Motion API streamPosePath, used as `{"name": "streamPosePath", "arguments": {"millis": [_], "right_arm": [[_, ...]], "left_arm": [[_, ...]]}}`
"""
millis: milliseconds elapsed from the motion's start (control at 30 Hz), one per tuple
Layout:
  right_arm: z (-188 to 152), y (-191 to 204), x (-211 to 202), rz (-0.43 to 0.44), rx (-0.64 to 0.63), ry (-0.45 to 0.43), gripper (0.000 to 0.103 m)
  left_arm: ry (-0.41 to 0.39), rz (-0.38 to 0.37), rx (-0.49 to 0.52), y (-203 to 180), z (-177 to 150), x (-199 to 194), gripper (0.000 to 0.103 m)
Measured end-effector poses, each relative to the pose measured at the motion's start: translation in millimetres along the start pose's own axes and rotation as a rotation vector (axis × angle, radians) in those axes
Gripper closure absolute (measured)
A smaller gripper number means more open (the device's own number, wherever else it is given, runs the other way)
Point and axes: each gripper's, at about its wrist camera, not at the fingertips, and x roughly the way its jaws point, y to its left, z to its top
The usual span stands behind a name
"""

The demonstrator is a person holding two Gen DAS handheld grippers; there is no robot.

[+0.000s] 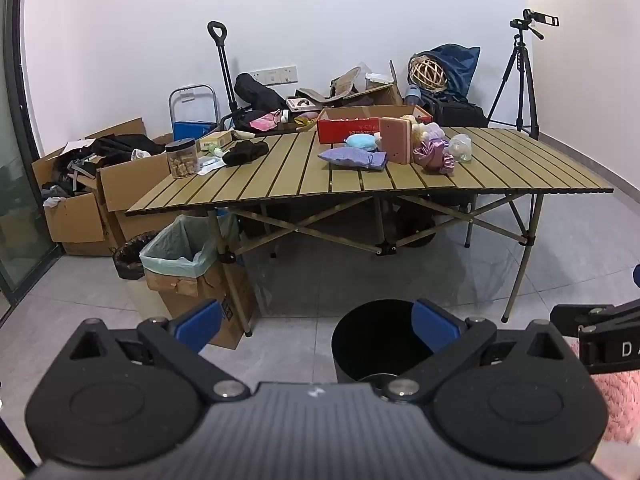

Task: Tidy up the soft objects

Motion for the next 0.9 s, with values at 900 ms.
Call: {"name": "streamPosePath", "arguments": {"millis": [900], "right_arm": [[2.5, 0.8, -1.1, -0.010, -0.008, -0.014, 0.000]], "left_arm": [[-0.012, 0.008, 0.008, -1.7, 0.0, 0.1, 0.000]]}}
